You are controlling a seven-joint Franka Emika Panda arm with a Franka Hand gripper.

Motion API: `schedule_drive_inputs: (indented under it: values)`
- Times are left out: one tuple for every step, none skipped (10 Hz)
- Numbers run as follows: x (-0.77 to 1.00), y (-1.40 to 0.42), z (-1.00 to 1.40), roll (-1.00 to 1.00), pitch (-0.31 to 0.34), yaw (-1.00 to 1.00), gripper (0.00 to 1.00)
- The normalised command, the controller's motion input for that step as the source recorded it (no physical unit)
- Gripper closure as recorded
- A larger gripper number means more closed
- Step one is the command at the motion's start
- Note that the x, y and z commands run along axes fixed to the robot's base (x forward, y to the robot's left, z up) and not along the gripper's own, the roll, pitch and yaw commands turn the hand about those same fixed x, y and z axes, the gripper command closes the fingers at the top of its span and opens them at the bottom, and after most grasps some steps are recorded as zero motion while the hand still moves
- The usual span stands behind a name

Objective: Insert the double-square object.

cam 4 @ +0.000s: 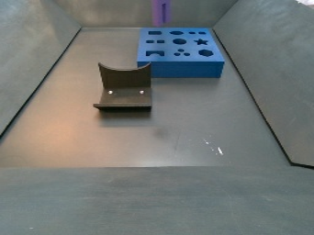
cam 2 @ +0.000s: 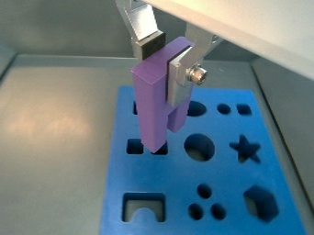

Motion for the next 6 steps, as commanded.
schedule_drive_inputs:
  values:
    - [0.0, 0.0, -0.13, 0.0, 0.0, -1.0, 1.0]
    - [0.0, 0.0, -0.12, 0.0, 0.0, -1.0, 1.0]
    - [0.0, 0.0, -0.12, 0.0, 0.0, -1.0, 1.0]
    - [0.06, 0.0, -0.11, 0.0, 0.0, -1.0, 1.0]
    - [0.07, 0.0, -0.11, 0.0, 0.0, -1.0, 1.0]
    - [0.29, -0.01, -0.12, 0.0, 0.0, -0.82, 1.0]
